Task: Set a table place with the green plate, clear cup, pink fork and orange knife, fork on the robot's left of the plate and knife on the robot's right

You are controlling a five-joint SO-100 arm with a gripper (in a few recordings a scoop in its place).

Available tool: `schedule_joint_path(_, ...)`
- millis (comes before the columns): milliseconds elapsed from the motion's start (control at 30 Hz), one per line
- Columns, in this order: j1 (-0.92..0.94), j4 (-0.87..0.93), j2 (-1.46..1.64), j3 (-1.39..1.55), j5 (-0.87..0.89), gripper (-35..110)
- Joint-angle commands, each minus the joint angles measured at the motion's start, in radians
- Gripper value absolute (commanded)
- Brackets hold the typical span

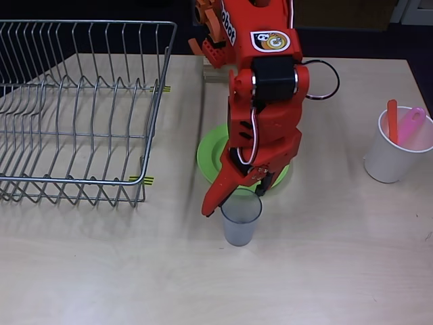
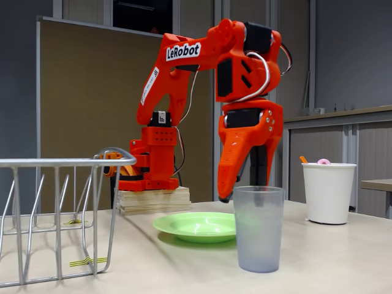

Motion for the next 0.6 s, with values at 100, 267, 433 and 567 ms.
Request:
schedule_joint_path(100, -0.032, 0.06, 0.132, 0.026, 0.051, 47)
schedule_joint_path(267, -0.029, 0.066, 0.302, 0.193, 0.123, 45)
schedule_joint_path(433, -0.008, 0.077, 0.488, 0.42, 0.293, 43)
schedule_joint_path(567, -0.054, 0.028, 0.569, 0.538, 0.394, 38)
